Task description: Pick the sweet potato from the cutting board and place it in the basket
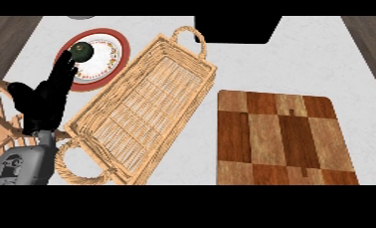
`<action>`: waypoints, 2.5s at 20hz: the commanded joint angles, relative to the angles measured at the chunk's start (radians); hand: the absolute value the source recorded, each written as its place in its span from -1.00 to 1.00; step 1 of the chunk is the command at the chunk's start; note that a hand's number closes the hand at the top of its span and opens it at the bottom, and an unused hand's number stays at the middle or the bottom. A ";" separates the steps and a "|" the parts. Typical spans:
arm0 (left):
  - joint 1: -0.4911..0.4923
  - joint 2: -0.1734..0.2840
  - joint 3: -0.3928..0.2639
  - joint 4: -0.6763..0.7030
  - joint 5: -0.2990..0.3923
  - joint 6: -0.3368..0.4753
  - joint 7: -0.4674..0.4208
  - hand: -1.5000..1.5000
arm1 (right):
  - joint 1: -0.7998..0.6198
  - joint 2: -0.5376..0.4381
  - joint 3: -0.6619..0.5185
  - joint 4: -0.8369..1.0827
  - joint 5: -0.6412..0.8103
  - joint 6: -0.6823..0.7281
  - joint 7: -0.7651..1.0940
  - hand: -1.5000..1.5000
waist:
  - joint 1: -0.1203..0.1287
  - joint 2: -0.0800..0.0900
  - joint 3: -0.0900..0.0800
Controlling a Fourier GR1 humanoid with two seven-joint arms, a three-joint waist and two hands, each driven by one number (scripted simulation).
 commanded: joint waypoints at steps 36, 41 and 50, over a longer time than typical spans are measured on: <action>-0.047 -0.034 -0.028 0.015 -0.030 -0.006 -0.003 0.00 | -1.053 0.053 -0.279 0.698 -0.432 0.349 0.082 1.00 | 0.037 0.004 0.001; -0.071 -0.008 0.020 0.104 -0.009 -0.029 -0.045 0.00 | -1.072 0.053 -0.278 0.698 -0.565 0.482 0.093 1.00 | 0.027 0.005 0.001; -0.023 -0.057 -0.004 0.049 -0.035 0.011 -0.051 0.00 | -1.051 0.053 -0.237 0.785 -0.671 0.469 0.026 1.00 | 0.020 0.003 0.002</action>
